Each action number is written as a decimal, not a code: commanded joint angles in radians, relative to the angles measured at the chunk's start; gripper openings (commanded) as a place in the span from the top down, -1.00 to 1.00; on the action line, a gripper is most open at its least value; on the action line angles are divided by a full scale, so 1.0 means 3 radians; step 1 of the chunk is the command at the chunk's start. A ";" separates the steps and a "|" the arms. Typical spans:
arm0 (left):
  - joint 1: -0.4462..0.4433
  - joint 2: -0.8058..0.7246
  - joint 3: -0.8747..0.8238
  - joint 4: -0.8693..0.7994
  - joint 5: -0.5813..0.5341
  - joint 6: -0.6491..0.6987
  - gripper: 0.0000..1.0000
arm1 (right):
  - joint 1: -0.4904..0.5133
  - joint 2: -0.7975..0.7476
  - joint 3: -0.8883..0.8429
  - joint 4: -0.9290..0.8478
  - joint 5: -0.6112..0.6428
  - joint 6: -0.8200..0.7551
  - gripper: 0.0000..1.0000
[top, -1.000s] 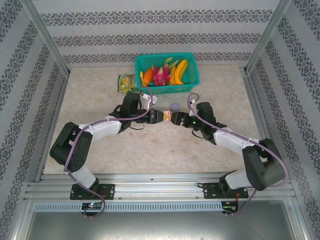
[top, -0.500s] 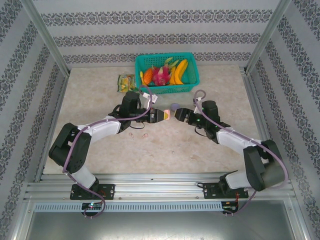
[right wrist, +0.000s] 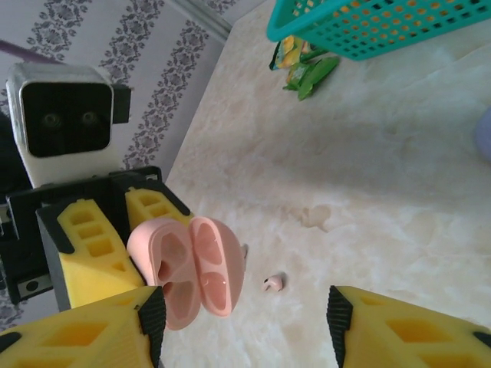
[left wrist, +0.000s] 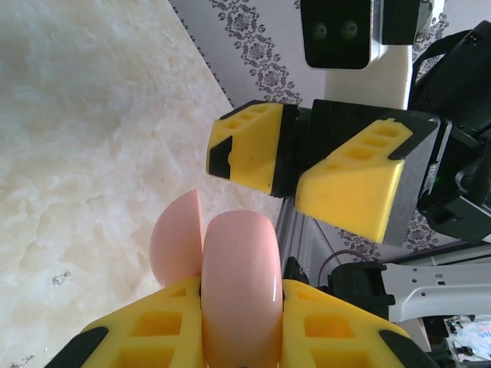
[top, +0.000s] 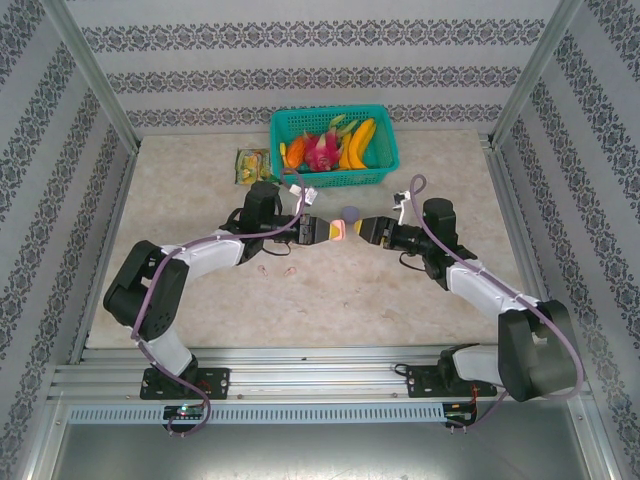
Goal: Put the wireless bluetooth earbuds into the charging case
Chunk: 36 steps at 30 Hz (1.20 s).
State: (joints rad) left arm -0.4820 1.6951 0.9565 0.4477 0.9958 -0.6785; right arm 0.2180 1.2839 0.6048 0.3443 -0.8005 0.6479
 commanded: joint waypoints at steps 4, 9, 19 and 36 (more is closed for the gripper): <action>0.0042 0.0052 0.0134 0.0329 0.0172 -0.0139 0.78 | 0.0061 0.0079 0.0095 0.0101 -0.0215 -0.0103 -0.13; 0.0042 0.0084 0.0145 0.0393 0.0193 -0.0195 0.78 | 0.0162 0.0176 0.0145 0.0102 -0.0173 -0.0131 -0.08; 0.0041 0.0087 0.0140 0.0391 0.0219 -0.0199 0.78 | 0.0192 0.0308 0.0241 0.0100 -0.0077 -0.0131 0.07; 0.0042 0.0125 0.0207 0.0354 0.0199 -0.0184 0.78 | 0.0227 0.0399 0.0216 0.0059 -0.0137 -0.0196 0.14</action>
State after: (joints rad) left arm -0.4820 1.7218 0.9840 0.5102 1.0393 -0.7383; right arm 0.2729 1.3972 0.6685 0.3485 -0.8284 0.6212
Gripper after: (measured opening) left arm 0.226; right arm 0.429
